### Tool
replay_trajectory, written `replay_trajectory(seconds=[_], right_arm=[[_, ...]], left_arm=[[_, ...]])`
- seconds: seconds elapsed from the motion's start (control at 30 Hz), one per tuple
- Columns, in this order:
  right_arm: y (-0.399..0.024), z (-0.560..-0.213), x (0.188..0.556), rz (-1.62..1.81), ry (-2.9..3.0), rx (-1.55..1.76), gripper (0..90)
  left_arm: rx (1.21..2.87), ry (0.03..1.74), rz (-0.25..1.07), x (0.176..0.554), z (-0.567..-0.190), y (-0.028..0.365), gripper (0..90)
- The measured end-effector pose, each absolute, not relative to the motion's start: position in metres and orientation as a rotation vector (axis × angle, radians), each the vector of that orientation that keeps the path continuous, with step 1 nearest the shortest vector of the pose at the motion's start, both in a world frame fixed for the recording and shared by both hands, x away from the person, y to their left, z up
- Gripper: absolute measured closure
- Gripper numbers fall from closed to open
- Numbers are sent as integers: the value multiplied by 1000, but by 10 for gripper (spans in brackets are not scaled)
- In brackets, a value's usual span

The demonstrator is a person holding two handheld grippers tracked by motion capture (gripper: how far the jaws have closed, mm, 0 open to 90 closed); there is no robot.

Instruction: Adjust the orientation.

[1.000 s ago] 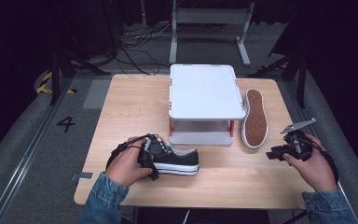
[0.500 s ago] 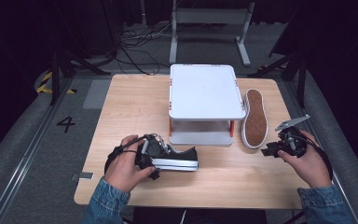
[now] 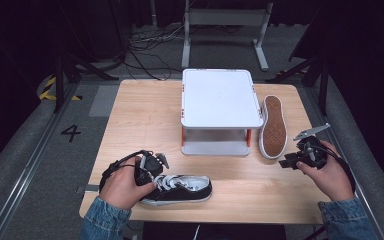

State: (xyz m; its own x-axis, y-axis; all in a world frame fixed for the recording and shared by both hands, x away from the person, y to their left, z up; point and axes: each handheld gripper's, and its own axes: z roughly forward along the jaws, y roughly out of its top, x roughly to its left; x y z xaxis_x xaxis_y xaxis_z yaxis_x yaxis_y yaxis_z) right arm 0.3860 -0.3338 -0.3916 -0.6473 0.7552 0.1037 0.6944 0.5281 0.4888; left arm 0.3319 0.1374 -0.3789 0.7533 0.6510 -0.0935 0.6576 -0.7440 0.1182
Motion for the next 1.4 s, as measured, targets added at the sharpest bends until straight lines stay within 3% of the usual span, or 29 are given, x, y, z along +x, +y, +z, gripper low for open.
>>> replay_trajectory(seconds=[0.17,0.33,0.43,0.5,0.6,0.8,0.9,0.93,0.97,1.03,1.17,1.4], right_arm=[[-336,-393,387,767,2637,1269,594],[-334,-394,387,760,2644,1260,592],[-334,-392,386,768,2642,1255,591],[-335,-393,386,766,2638,1262,591],[-334,-394,387,759,2643,1263,591],[-333,-394,385,756,2646,1255,589],[-335,-396,384,754,2640,1265,585],[-335,-396,384,754,2640,1265,585],[-335,-396,383,751,2643,1264,583],[-336,-396,382,751,2641,1267,583],[-338,-396,380,750,2631,1280,583],[-340,-396,379,751,2621,1299,583]], left_arm=[[2728,1067,-14,329,-366,139,210],[2798,1067,19,336,-381,130,197],[2737,1079,-27,340,-380,135,212],[2640,1130,10,340,-372,133,315],[2572,1126,15,340,-368,119,281],[2672,1096,-15,353,-392,89,382],[2662,1086,-55,358,-400,88,536],[2664,1068,-92,362,-401,89,536],[2612,1028,-124,365,-398,95,742],[2623,1001,-116,365,-395,96,811],[2710,969,-11,369,-386,96,856],[2783,833,153,394,-360,86,859]])
